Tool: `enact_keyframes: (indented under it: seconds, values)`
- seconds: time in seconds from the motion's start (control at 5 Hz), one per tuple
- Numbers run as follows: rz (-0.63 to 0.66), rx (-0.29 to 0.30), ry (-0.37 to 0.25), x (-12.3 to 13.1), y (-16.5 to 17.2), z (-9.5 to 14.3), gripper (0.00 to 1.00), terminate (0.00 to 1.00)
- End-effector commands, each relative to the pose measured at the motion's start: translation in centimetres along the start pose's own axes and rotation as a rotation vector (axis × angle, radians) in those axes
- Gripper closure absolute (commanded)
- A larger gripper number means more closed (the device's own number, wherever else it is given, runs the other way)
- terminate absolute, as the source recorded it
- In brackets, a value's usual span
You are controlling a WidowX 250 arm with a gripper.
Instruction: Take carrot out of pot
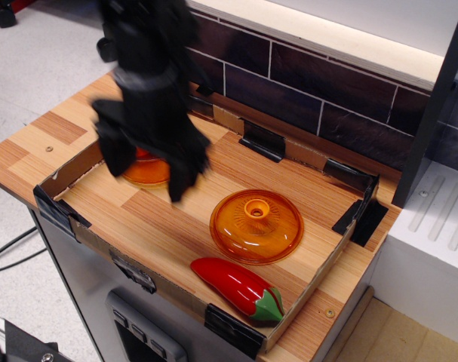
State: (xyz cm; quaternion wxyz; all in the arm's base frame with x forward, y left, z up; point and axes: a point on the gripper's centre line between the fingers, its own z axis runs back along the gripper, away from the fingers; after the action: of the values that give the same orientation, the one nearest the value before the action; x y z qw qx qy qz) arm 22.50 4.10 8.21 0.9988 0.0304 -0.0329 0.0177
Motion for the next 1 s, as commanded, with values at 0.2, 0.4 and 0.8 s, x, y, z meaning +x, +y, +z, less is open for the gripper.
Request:
enact_keyframes:
  seconds: [0.2, 0.4, 0.8]
  values:
    - [0.069, 0.009, -0.096, 6.9, 5.7, 1.3, 0.0, 0.0]
    - [0.063, 0.026, -0.085, 8.2, 6.4, -0.5, 0.0, 0.0]
    - [0.027, 0.023, -0.049, 8.2, 6.2, -3.5, 0.0, 0.0]
